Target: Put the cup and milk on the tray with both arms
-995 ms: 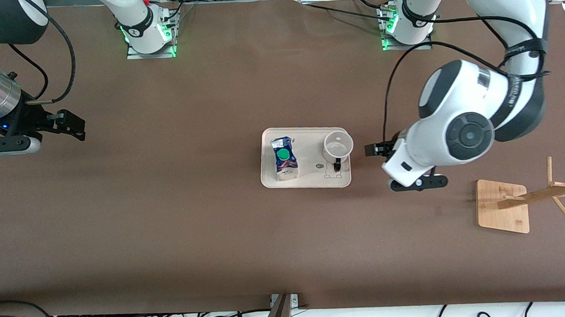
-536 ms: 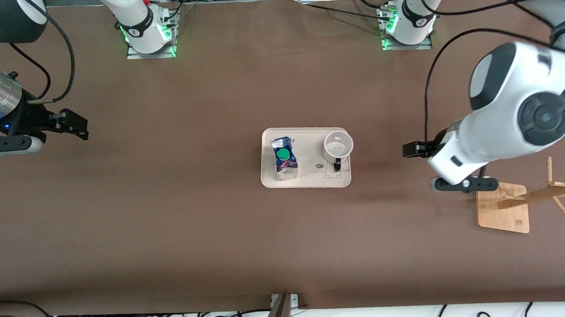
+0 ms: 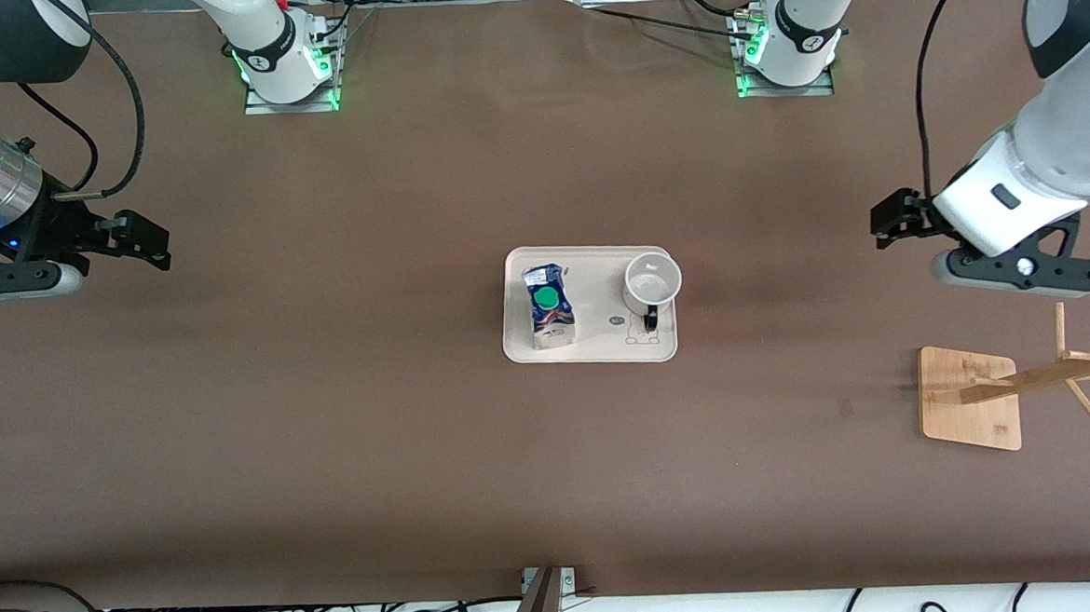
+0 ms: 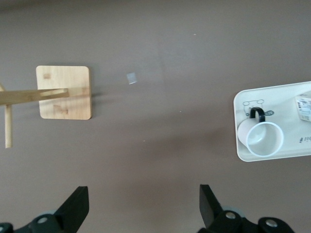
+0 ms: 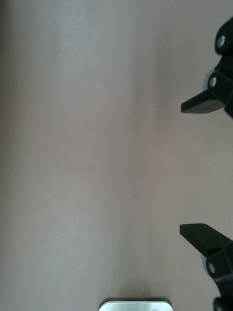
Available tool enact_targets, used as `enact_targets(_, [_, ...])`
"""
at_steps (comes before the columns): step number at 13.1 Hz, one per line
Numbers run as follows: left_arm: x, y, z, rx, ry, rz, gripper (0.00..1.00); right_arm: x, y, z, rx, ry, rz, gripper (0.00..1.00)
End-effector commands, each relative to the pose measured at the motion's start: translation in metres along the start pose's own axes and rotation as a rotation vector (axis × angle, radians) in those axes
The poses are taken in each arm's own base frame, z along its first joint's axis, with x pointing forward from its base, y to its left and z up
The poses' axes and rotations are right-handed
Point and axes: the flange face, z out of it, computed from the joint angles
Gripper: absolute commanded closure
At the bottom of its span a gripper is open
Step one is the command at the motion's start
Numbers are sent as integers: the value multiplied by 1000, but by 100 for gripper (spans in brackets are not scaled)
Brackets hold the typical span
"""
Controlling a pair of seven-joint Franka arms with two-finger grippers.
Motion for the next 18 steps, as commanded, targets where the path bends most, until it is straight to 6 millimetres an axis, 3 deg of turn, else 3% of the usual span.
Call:
enact_targets(1, [-47,-26,15,-4,48,-12,0,-3,0,-5,16,-1,3,0])
enact_targets(4, [-68,-34,13,-50,135,-29,0,-3,0,-5,16,-1,3,0])
enact_targets(10, [-86,-55,22,-97,13,-80,0,-3,0,-5,16,-1,3,0])
enact_targets(18, [-77,-46,13,-45,28,-56,0,-3,0,-5,16,-2,3,0])
